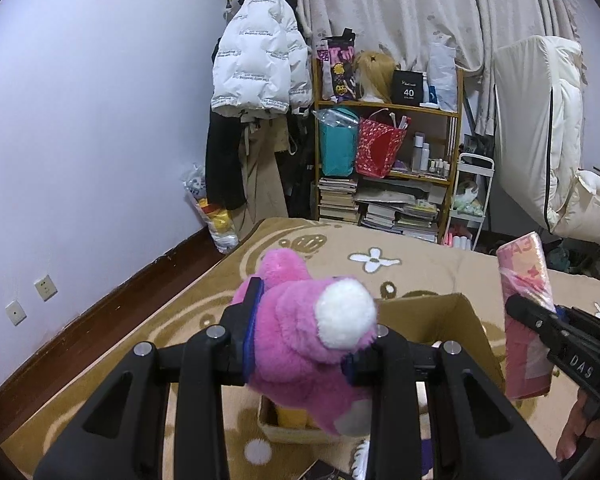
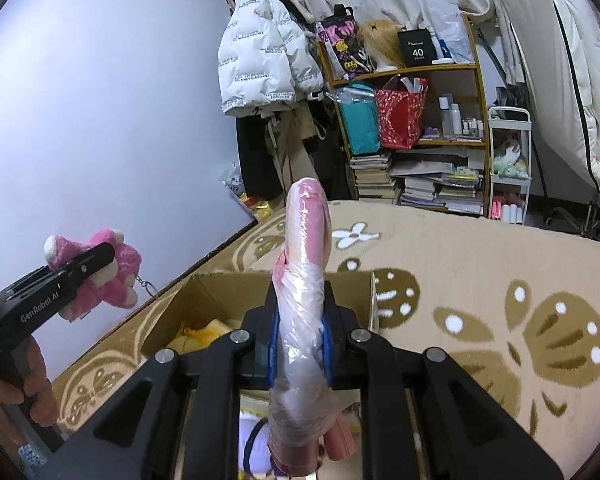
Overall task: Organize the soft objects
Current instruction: 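Lift the pink plush and wrapped item and carry both over the box, then open both tools to drop the pink plush and wrapped item into the box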
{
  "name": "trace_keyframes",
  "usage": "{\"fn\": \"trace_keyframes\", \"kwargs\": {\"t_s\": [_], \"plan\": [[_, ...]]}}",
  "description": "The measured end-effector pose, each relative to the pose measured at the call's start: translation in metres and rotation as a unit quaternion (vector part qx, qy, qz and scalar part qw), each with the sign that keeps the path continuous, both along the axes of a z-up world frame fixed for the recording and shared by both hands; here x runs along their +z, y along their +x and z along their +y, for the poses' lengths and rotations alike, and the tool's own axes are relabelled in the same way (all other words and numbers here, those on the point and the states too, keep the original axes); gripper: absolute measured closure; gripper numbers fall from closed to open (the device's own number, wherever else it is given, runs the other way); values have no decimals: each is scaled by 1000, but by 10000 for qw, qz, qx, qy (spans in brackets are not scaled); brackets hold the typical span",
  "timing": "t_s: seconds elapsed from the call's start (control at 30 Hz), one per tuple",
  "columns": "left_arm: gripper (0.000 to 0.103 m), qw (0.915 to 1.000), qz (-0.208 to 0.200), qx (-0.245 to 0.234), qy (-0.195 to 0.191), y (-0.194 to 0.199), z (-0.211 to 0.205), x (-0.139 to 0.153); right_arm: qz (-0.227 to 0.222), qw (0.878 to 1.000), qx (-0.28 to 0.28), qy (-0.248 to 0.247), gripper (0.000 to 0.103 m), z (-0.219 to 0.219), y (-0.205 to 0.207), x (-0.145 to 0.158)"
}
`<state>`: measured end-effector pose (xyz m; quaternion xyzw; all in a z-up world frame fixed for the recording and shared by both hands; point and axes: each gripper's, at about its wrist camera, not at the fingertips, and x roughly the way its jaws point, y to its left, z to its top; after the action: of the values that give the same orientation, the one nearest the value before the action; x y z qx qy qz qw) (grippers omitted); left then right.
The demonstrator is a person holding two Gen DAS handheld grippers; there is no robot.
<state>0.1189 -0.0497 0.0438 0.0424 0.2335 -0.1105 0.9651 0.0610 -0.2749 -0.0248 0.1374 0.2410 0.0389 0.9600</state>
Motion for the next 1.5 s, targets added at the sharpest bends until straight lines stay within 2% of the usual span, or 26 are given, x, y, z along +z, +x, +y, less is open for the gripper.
{"fn": "trace_keyframes", "kwargs": {"t_s": [0.33,0.57,0.9,1.0,1.07,1.1,1.13,1.2,1.27,1.33,1.5], "plan": [[72,9999,-90,-66,-52,12,-7,-6,-40,10000,61,-45,85,2,21,-4],[72,9998,159,-95,-94,22,-8,-21,179,9998,122,13,85,1,44,-18],[70,9982,541,-233,-84,30,-19,-45,517,9981,289,196,83,4,55,-38],[66,9970,729,-210,-134,33,-18,-53,598,9975,309,210,81,4,56,-42],[57,9963,826,-182,-144,35,-16,-56,614,9975,264,214,81,3,55,-43],[47,9964,827,-143,-141,37,-14,-57,622,9975,255,224,80,3,54,-44],[44,9965,813,-90,-140,36,-12,-57,635,9974,244,230,79,2,53,-44],[42,9967,796,9,-171,35,-7,-55,633,9975,186,236,71,0,51,-43],[35,9964,815,52,-229,33,-4,-53,609,9977,141,250,65,0,47,-41],[22,9968,768,154,-171,30,-1,-52,584,9979,102,256,56,-1,43,-38],[5,9974,653,319,-38,19,4,-42,579,9981,13,217,24,2,33,-32]]}}
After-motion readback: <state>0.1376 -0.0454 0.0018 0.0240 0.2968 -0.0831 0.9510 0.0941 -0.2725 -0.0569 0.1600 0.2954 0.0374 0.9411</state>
